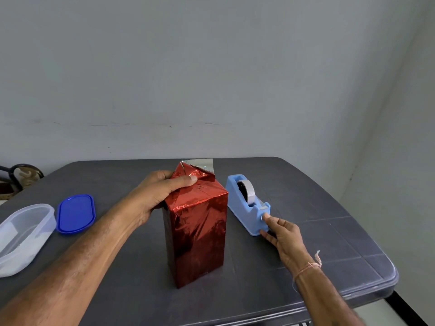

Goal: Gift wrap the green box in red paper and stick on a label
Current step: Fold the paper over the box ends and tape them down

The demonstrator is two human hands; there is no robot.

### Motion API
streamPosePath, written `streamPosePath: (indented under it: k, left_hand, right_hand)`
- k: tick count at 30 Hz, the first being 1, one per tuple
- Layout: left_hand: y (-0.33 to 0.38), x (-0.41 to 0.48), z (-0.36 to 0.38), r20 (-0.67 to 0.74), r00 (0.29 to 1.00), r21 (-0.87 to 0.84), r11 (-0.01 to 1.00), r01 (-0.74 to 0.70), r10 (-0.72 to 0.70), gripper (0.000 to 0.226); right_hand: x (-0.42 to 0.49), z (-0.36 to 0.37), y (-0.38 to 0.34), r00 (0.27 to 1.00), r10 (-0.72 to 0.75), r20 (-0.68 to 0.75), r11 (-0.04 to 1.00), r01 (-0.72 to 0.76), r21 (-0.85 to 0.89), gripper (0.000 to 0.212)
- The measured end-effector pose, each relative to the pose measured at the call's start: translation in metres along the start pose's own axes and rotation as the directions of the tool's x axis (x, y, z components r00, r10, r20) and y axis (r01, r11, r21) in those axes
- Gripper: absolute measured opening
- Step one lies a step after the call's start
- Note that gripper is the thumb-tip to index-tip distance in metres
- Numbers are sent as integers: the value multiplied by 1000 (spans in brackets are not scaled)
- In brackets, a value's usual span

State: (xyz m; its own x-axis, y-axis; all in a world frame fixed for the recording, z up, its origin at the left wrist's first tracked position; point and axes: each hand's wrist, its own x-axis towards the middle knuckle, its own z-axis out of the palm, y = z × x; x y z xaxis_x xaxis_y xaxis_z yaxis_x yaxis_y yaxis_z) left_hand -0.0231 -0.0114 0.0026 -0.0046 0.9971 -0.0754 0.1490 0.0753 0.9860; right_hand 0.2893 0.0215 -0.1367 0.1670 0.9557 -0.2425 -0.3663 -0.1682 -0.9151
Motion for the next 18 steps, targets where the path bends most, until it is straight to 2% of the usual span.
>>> streamPosePath:
  k: [13, 18]
  left_hand:
    - [-1, -2, 1, 2, 1000, -28, 999, -24, 24, 35]
    - [2, -4, 0, 5, 1000, -10, 1000, -20, 20, 39]
  right_hand:
    - [-7, 7, -15, 992, 94, -85, 991, -102, -90, 20]
    - [-7, 4, -1, 985, 32, -168, 986, -59, -157, 5]
